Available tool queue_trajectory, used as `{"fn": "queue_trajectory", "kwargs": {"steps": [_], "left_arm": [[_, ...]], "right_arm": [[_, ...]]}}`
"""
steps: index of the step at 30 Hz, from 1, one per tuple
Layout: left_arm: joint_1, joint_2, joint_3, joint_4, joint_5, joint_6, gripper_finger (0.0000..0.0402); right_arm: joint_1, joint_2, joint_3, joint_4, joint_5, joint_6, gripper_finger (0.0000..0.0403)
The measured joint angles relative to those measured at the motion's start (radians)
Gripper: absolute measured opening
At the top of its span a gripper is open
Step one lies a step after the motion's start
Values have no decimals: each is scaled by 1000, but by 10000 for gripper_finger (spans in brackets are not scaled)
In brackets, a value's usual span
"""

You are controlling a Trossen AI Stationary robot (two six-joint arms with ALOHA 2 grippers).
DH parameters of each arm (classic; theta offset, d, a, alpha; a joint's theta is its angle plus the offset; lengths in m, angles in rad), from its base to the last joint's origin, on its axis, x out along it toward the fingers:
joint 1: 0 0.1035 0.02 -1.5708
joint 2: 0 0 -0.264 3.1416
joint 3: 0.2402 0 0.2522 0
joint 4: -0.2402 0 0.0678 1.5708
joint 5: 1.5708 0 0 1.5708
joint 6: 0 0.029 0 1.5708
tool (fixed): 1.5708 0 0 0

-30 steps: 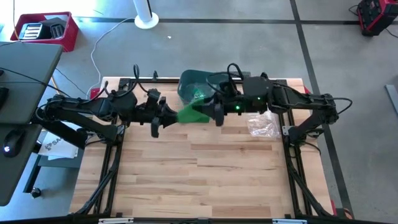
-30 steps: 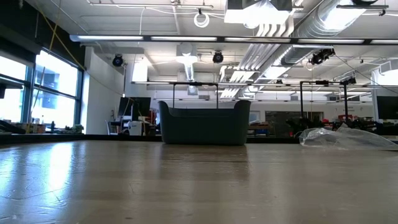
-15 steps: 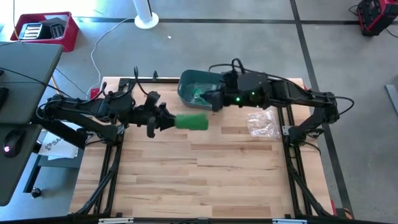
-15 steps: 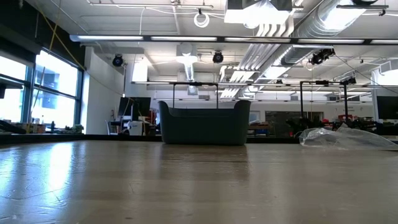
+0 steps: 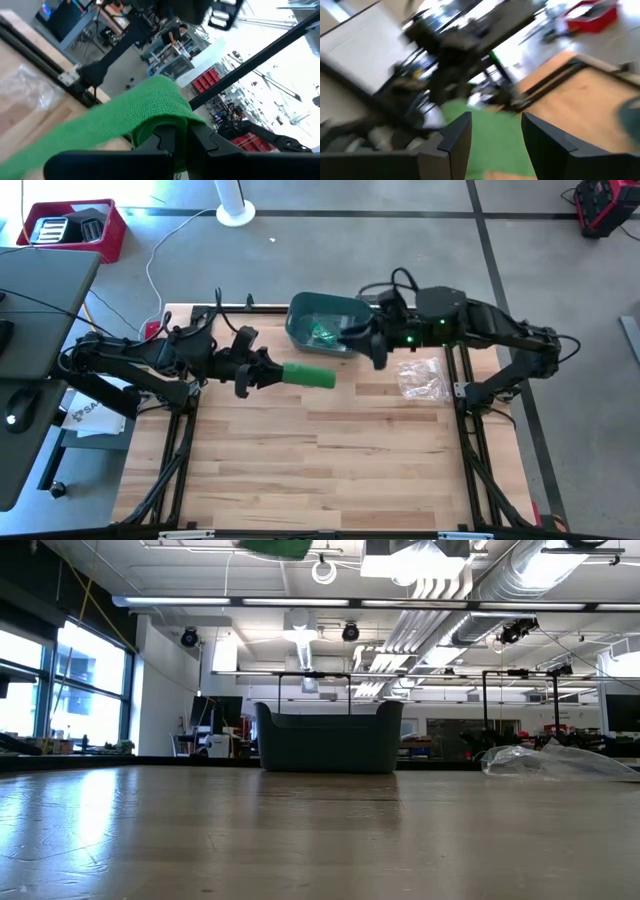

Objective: Roll bandage
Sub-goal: Roll the green bandage

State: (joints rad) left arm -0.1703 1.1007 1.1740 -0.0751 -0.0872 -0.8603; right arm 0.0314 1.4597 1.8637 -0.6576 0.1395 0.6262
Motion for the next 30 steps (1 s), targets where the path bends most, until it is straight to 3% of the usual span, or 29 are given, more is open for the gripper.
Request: {"fn": "queue_trajectory", "kwargs": {"steps": [3, 5, 13, 17, 23, 27, 30], "left_arm": [[0, 0, 0, 21, 1, 50, 8], [0, 0, 0, 37, 13, 75, 8], [1, -12, 0, 240, 37, 79, 8], [12, -11, 0, 357, 34, 85, 8], [55, -12, 1, 447, 37, 75, 8], [79, -12, 1, 459, 64, 35, 8], [82, -12, 1, 490, 79, 27, 8]], "right_arm": [[5, 14, 0, 23, -124, -11, 165], [15, 24, 0, 21, -146, -65, 165], [120, 21, 0, -173, 73, -243, 165], [140, 65, 0, -7, 42, -272, 165], [155, 146, 0, 340, 49, -494, 165], [139, 180, 0, 372, 154, -510, 152], [122, 188, 0, 337, 188, -474, 100]]}}
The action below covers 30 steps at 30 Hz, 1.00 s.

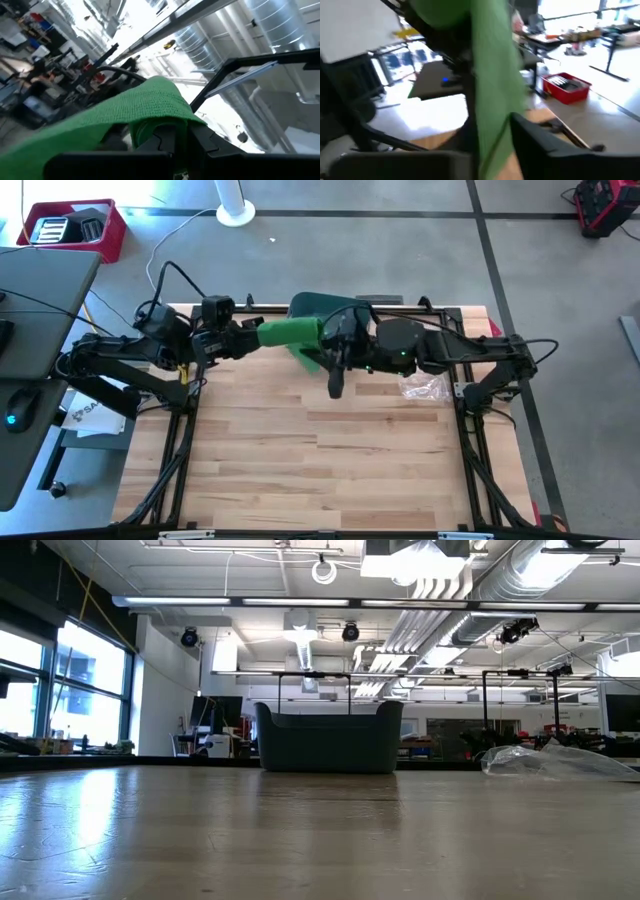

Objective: Roll bandage
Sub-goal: Roll the green bandage

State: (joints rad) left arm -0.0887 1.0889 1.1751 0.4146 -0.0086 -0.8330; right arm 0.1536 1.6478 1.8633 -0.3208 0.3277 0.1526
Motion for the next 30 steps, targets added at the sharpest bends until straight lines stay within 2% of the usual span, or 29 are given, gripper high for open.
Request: {"fn": "queue_trajectory", "kwargs": {"steps": [3, 4, 6, 9, 11, 14, 17, 20, 24, 30], "left_arm": [[0, -6, 0, 8, 0, 8, 8], [0, -10, 0, 6, 1, 18, 8], [0, -24, 0, 4, -1, 48, 8], [0, -55, 0, -25, -31, 135, 8], [6, -77, 0, -90, -52, 202, 8], [22, -108, 0, -238, -116, 276, 8], [39, -125, 0, -380, -196, 322, 8], [51, -115, 0, -441, -227, 352, 8], [51, -64, 1, -383, -233, 393, 8], [47, 20, 1, -319, -158, 338, 8]], "right_arm": [[-12, 0, 0, -35, 15, 23, 26], [-13, 0, 0, -42, 10, 23, 13], [-15, -4, 0, -44, -38, 30, 12], [-16, -21, 0, -39, -234, 73, 5], [-14, -35, 0, -18, -367, 120, 2], [-12, -49, 0, 85, -447, 174, 2], [-16, -60, 0, 243, -436, 174, 1], [-33, -61, 0, 337, -336, 212, 1], [-71, -58, -1, 328, -210, 283, 0], [-114, -58, -1, 322, -145, 320, 0]]}}
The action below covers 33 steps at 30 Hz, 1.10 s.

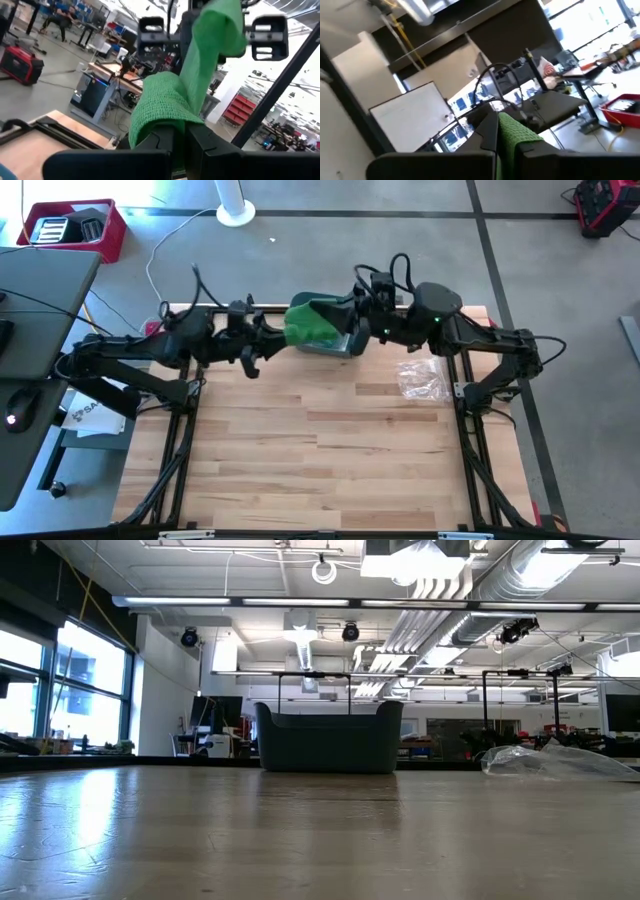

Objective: Roll bandage
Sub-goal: Roll the green bandage

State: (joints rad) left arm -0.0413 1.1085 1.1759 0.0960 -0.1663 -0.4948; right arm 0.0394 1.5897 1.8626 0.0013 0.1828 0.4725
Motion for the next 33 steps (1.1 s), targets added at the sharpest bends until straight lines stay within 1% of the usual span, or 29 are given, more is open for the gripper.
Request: {"fn": "queue_trajectory", "kwargs": {"steps": [4, 6, 8, 11, 15, 18, 20, 23, 29, 31, 33], "left_arm": [[-5, 36, 0, 36, 2, -19, 8], [-5, 43, 0, 47, 23, -30, 8], [-7, 44, -1, 50, 57, -47, 8], [-21, 43, -1, 44, 93, -89, 8], [-37, 43, -1, -15, 151, -246, 8], [-57, 44, -2, -98, 153, -324, 8], [-68, 44, -2, -119, 150, -345, 8], [-77, 44, -2, -124, 145, -363, 8], [-80, 44, -2, -83, 140, -362, 8], [-80, 44, -2, -80, 147, -363, 8], [-84, 44, -2, -83, 148, -368, 8]], "right_arm": [[-14, 0, 0, -47, 16, 32, 0], [-15, 0, 0, -104, 38, 68, 3], [-14, -4, 0, -178, 53, 100, 15], [-15, -8, 0, -292, 72, 166, 51], [-14, -8, 0, -407, 49, 238, 117], [-14, -13, 0, -484, 53, 267, 157], [-14, -21, 0, -526, 81, 300, 171], [-14, -37, 0, -558, 124, 306, 177], [-14, -62, 0, -598, 142, 340, 172], [-14, -64, 0, -581, 140, 331, 172], [-6, -66, 0, -524, 131, 283, 172]]}}
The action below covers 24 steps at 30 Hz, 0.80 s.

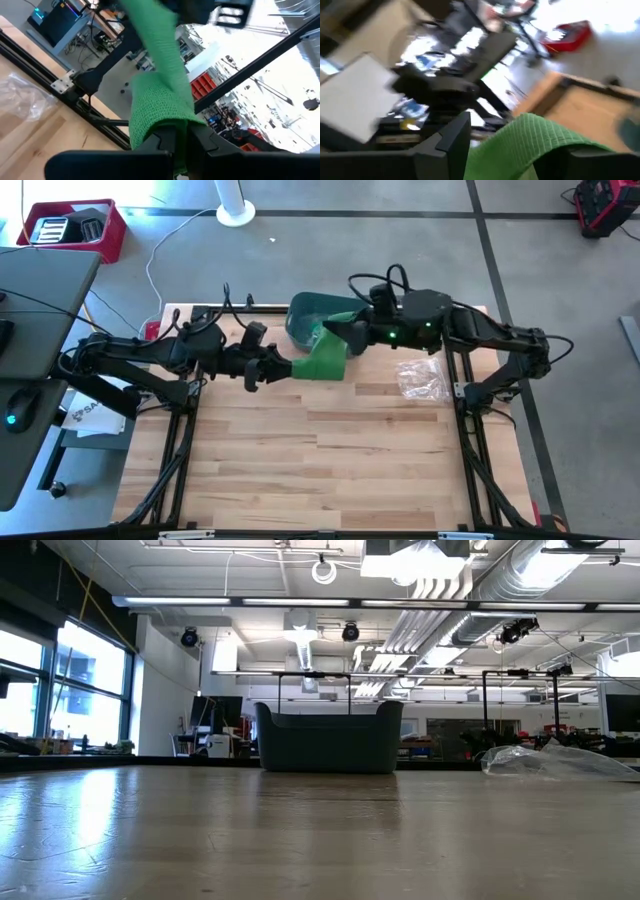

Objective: Roll bandage
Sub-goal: Roll the green bandage

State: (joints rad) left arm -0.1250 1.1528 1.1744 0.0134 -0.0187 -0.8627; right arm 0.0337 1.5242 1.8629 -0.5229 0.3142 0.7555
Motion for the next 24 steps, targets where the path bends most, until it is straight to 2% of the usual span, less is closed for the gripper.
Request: {"fn": "queue_trajectory", "kwargs": {"steps": [4, 7, 9, 11, 14, 16, 18, 22, 24], "left_arm": [[-2, 17, 1, -7, -38, 35, 8], [-2, 43, 1, -4, -105, 133, 8], [-1, 65, 1, 6, -133, 178, 8], [-1, 89, 1, 46, -135, 183, 8], [-7, 115, 1, 155, -85, 185, 8], [-17, 125, 1, 204, -77, 171, 8], [-21, 125, 1, 209, -88, 147, 8], [-21, 125, 1, 190, -116, 150, 8], [-17, 125, 1, 192, -124, 167, 8]], "right_arm": [[13, 0, 0, 155, -134, -114, 172], [12, 0, 0, 215, -250, -133, 172], [14, 0, 0, 216, -193, -132, 172], [27, 1, 0, 199, -61, -120, 172], [48, 1, 0, 118, 151, -30, 171], [54, 1, 0, 72, 179, -21, 171], [53, 0, 0, 65, 102, -29, 171], [44, -16, 0, 113, -157, -82, 171], [45, -19, 0, 145, -225, -84, 171]]}}
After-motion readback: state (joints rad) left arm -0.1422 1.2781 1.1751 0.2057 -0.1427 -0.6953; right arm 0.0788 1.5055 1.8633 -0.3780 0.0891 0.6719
